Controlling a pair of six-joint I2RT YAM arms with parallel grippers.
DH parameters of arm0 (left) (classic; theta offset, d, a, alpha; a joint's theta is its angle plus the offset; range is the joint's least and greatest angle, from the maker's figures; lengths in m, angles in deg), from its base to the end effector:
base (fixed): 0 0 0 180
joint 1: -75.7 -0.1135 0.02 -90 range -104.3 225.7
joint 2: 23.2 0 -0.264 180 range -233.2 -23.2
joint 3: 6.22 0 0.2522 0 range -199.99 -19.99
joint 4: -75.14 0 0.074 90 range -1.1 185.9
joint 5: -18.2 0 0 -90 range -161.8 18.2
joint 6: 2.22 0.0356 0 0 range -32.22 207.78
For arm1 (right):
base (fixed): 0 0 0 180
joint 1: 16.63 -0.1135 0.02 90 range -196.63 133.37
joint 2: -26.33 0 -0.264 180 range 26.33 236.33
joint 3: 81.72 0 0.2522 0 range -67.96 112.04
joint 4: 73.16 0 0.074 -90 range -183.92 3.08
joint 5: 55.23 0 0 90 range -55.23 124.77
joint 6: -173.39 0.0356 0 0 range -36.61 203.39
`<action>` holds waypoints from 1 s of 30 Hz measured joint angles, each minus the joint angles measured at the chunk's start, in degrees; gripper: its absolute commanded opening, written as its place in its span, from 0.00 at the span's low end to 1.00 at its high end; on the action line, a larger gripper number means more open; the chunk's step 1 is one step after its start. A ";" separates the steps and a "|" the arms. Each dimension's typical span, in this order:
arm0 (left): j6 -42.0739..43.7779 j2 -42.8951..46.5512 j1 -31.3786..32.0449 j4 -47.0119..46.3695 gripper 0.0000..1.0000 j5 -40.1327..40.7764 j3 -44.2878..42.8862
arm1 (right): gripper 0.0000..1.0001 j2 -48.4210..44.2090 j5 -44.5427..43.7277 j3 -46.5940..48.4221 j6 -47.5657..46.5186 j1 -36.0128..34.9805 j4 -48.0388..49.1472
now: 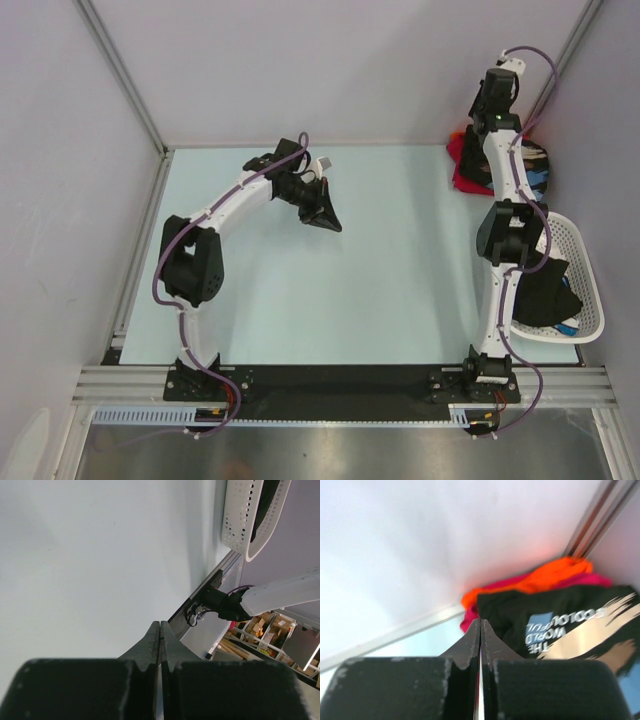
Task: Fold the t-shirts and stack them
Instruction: Put the neatly folded tshirt into the corner of the board with the right arm
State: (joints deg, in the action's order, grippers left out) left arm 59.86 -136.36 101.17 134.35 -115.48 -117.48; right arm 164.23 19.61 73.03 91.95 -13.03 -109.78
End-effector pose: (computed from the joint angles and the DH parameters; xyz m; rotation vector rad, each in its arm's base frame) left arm 0.3723 -0.2046 0.2605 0.2247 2.7512 -1.3009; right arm 0.5575 -0.0444 0.3269 0.3780 1.8703 -0.1948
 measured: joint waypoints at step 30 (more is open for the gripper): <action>0.00 0.04 -0.39 -0.35 0.06 0.00 0.28 | 0.00 4.42 2.29 -6.14 4.57 -0.66 -11.67</action>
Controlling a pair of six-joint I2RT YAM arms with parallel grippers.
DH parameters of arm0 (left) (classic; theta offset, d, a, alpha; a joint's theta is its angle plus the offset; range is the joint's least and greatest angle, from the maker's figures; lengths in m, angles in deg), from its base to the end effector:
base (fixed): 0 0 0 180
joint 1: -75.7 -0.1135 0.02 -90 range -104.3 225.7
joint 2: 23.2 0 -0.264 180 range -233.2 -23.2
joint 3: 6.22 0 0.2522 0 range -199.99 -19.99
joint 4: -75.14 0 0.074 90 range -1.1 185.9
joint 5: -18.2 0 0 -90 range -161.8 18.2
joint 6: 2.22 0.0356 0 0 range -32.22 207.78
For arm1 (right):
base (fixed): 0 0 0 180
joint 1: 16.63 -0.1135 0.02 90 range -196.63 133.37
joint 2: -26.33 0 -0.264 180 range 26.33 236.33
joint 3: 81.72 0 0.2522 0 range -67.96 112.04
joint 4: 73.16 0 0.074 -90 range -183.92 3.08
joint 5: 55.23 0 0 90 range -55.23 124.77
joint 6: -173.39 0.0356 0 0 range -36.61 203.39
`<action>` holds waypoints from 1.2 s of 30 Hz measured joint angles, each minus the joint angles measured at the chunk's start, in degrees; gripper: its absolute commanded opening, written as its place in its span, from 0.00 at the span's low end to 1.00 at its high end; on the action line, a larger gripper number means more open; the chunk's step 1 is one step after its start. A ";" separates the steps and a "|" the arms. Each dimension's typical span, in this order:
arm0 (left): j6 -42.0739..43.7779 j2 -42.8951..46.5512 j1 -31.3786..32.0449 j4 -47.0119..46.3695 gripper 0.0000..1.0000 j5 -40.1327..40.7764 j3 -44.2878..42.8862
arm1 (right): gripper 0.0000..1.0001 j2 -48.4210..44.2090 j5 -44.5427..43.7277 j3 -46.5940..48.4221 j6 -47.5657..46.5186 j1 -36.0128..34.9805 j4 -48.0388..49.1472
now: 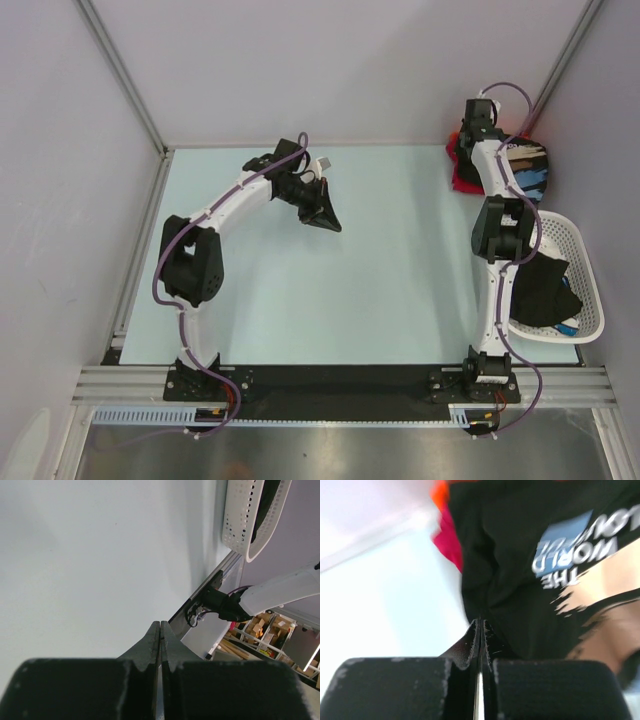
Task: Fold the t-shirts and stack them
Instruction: Put the neatly folded tshirt into the corner of the board with the right arm
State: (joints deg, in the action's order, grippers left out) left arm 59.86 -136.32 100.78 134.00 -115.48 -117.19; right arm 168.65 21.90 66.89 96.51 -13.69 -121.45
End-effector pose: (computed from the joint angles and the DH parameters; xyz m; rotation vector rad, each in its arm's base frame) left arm 0.3736 -0.2020 0.2596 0.2160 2.7477 -1.2995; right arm 0.5593 -0.0367 0.2298 0.4326 2.2457 -0.1664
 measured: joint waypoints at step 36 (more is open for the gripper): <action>0.04 1.64 0.02 -0.87 0.06 0.00 2.36 | 0.00 5.99 -2.38 7.89 -1.60 3.19 11.78</action>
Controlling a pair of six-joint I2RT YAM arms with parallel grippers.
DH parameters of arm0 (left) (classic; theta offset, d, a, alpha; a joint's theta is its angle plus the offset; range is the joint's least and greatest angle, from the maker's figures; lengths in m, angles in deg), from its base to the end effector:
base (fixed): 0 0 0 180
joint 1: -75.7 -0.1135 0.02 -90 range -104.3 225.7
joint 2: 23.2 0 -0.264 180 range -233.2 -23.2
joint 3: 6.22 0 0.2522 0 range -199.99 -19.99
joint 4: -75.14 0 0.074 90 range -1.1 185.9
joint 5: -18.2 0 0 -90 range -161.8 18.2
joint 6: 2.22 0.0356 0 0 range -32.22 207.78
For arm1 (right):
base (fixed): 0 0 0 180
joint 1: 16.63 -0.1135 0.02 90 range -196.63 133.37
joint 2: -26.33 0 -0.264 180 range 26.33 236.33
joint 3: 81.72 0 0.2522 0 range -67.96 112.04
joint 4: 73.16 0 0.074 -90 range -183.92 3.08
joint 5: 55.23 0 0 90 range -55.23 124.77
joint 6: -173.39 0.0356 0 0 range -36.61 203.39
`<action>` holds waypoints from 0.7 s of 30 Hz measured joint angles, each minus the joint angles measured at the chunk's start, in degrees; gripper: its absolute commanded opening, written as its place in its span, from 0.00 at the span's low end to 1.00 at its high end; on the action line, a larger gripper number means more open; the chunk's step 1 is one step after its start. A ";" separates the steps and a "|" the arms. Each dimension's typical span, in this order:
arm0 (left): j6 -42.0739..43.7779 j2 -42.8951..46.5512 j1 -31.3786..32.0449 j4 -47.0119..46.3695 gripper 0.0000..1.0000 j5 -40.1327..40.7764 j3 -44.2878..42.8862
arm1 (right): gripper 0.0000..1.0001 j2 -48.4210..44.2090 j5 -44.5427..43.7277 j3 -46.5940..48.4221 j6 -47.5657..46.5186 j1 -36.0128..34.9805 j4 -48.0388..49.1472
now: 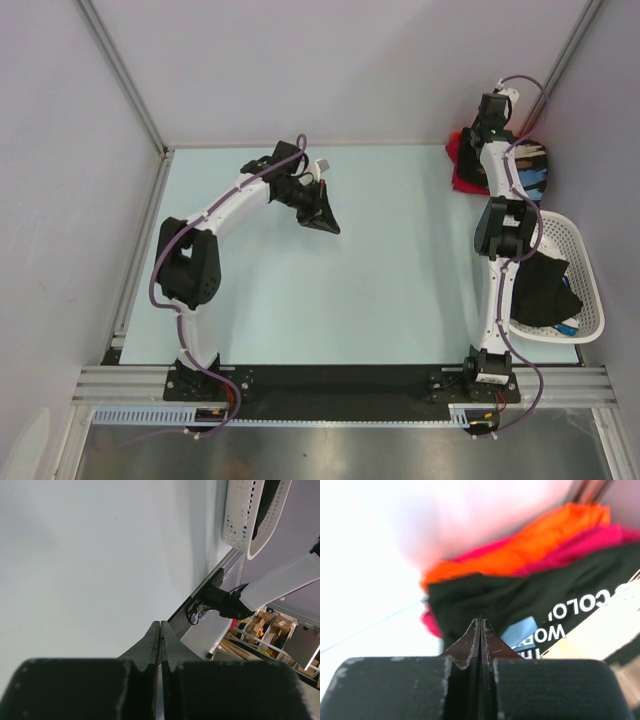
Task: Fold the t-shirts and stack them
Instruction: Put the neatly folded tshirt into the corner of the board with the right arm
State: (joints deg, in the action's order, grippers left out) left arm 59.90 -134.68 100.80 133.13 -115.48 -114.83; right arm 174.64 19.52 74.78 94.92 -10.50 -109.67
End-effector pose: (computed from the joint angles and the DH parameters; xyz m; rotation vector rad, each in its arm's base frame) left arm 0.3673 -0.1992 0.2594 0.2188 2.7447 -1.2998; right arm 0.5853 -0.0723 0.2367 0.4758 1.9972 -0.2161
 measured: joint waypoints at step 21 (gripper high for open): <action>0.04 2.25 0.00 -0.85 0.06 -0.09 2.27 | 0.00 -21.03 -1.81 -29.07 1.07 -4.07 -0.31</action>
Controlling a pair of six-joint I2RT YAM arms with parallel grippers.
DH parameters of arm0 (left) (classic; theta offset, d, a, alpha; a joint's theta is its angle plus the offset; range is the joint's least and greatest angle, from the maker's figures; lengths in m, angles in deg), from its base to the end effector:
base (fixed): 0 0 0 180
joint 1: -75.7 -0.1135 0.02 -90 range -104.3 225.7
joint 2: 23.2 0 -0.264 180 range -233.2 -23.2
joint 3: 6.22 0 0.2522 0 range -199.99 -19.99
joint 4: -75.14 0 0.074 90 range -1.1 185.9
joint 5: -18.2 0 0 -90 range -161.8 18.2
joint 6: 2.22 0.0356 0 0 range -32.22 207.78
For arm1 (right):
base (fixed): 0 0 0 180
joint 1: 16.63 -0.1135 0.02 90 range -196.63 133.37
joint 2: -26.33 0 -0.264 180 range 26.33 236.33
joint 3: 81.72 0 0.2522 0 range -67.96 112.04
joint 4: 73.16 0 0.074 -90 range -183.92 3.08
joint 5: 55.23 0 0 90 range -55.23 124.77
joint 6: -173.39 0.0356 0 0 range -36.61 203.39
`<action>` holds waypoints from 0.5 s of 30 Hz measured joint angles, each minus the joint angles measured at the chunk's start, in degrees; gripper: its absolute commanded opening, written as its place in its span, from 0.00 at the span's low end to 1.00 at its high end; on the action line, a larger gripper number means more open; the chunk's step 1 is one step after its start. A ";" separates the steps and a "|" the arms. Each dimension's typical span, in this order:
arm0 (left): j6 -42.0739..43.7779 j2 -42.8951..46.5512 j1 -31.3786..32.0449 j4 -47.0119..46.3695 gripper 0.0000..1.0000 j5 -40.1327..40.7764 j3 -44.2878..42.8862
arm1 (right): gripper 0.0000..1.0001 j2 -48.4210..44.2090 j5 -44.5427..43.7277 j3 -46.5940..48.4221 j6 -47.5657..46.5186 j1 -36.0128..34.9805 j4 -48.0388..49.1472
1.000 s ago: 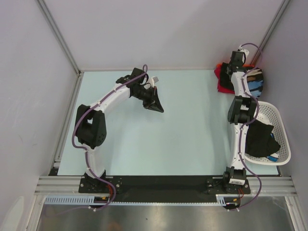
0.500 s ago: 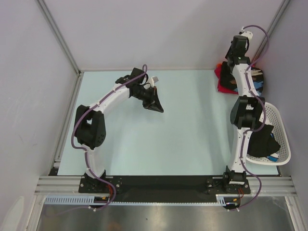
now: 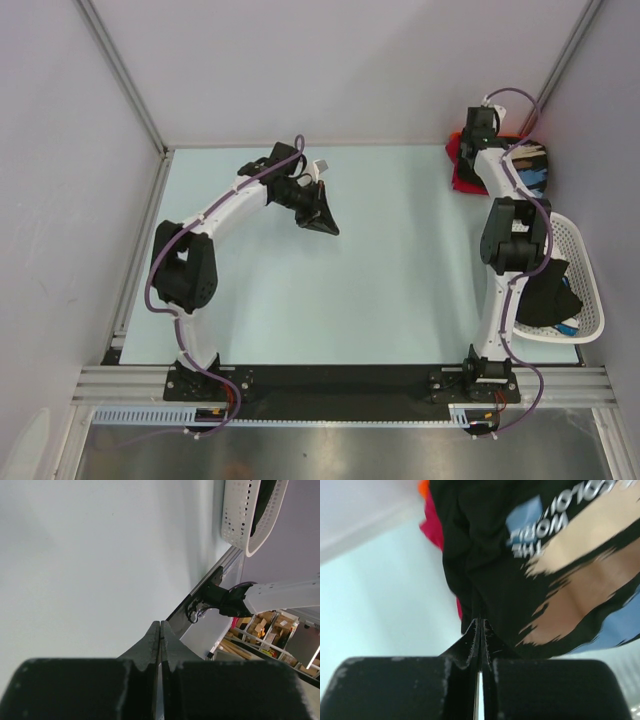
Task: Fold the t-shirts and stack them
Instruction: Put the neatly folded tshirt into the corner of the board with the right arm
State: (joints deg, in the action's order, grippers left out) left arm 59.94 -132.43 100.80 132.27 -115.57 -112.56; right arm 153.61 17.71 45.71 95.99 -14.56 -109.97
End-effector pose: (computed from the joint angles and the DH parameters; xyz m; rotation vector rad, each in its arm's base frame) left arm 0.3596 -0.1957 0.2637 0.2277 2.7287 -1.3039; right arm 0.5181 -0.0292 0.2597 0.4414 2.1421 -0.2252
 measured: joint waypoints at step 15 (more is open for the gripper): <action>0.96 0.17 0.00 0.02 0.06 0.09 0.00 | 0.00 15.26 5.16 19.26 7.98 -0.02 -20.22</action>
State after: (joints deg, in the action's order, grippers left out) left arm 60.91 -132.25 100.80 132.30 -115.48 -112.56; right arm 168.87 22.86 64.96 103.97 -14.59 -130.19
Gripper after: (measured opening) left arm 0.057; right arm 0.009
